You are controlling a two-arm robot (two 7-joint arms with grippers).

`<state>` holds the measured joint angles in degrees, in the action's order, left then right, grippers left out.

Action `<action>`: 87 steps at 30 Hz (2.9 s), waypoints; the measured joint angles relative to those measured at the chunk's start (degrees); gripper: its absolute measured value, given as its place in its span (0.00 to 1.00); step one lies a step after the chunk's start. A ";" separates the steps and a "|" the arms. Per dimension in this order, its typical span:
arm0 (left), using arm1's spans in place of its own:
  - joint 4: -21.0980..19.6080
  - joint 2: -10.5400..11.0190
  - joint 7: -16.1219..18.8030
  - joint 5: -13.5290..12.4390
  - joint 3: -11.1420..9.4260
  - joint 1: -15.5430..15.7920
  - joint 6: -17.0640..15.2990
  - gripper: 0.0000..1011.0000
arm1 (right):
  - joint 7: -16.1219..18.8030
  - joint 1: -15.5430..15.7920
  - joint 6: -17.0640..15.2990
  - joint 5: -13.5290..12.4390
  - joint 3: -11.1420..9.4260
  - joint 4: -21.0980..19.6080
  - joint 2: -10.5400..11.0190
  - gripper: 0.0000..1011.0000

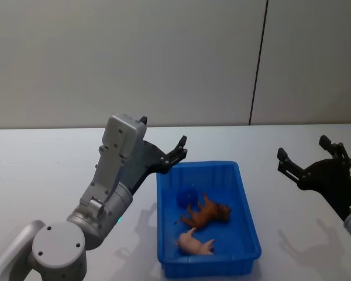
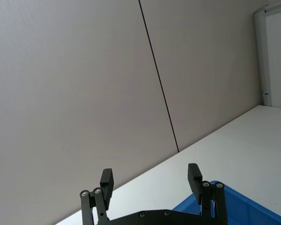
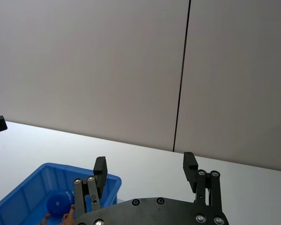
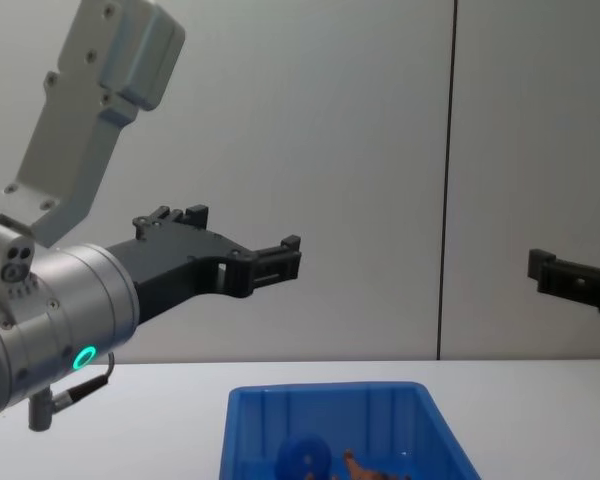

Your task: Pick up the two dolls from the table and place them into the box.

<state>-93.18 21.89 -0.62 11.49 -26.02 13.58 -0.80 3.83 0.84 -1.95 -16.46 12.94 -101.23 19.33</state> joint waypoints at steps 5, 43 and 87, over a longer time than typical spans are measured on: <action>0.00 0.00 0.00 -0.01 -0.01 0.00 0.00 0.99 | 0.00 0.00 0.00 0.00 0.00 0.00 0.00 0.99; 0.00 0.00 0.00 -0.01 -0.01 0.00 0.01 0.99 | -0.01 0.00 0.00 -0.01 0.00 0.01 0.00 0.99; 0.01 0.00 0.00 -0.01 -0.01 0.00 0.01 0.99 | -0.01 0.00 0.00 -0.01 0.00 0.01 0.00 0.99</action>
<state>-93.17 21.90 -0.63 11.48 -26.02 13.59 -0.79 3.82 0.84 -1.95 -16.47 12.94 -101.23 19.33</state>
